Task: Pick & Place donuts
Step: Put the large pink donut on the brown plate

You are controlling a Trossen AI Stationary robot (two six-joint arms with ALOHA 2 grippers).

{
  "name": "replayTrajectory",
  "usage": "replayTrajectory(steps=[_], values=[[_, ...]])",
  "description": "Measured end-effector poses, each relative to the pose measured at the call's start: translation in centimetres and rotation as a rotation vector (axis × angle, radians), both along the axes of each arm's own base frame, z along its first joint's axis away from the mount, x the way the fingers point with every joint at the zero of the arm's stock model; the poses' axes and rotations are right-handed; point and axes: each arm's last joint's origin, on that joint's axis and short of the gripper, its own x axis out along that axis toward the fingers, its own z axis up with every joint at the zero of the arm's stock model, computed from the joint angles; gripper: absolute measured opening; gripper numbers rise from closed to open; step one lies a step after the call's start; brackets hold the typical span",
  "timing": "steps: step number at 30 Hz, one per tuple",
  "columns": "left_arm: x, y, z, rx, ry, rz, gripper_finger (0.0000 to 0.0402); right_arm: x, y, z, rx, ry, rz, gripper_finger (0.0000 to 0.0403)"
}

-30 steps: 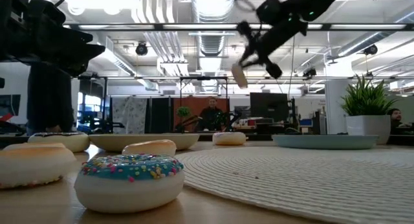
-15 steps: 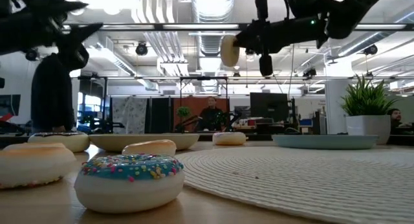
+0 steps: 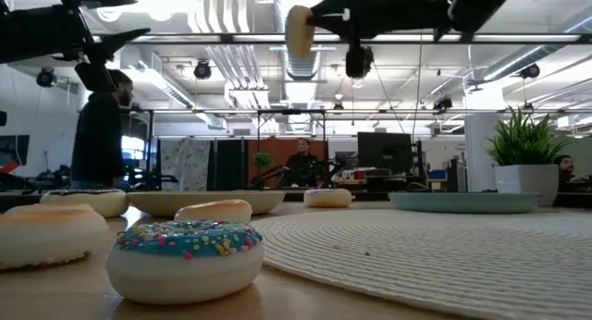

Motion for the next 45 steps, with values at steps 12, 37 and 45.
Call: replayTrajectory(steps=[12,37,45], values=[[2.1,-0.3,-1.1,-0.104,0.107,-0.172,0.0161,5.1,0.2,2.2,-0.107,-0.044,0.212,0.0013],[6.5,1.0,3.3,0.126,0.05,-0.233,0.0161,14.1,1.6,3.3,-0.1,-0.206,0.438,0.0013],[6.5,1.0,3.9,0.164,-0.02,-0.249,0.0161,14.0,2.0,3.3,-0.101,-0.211,0.462,0.0013]])
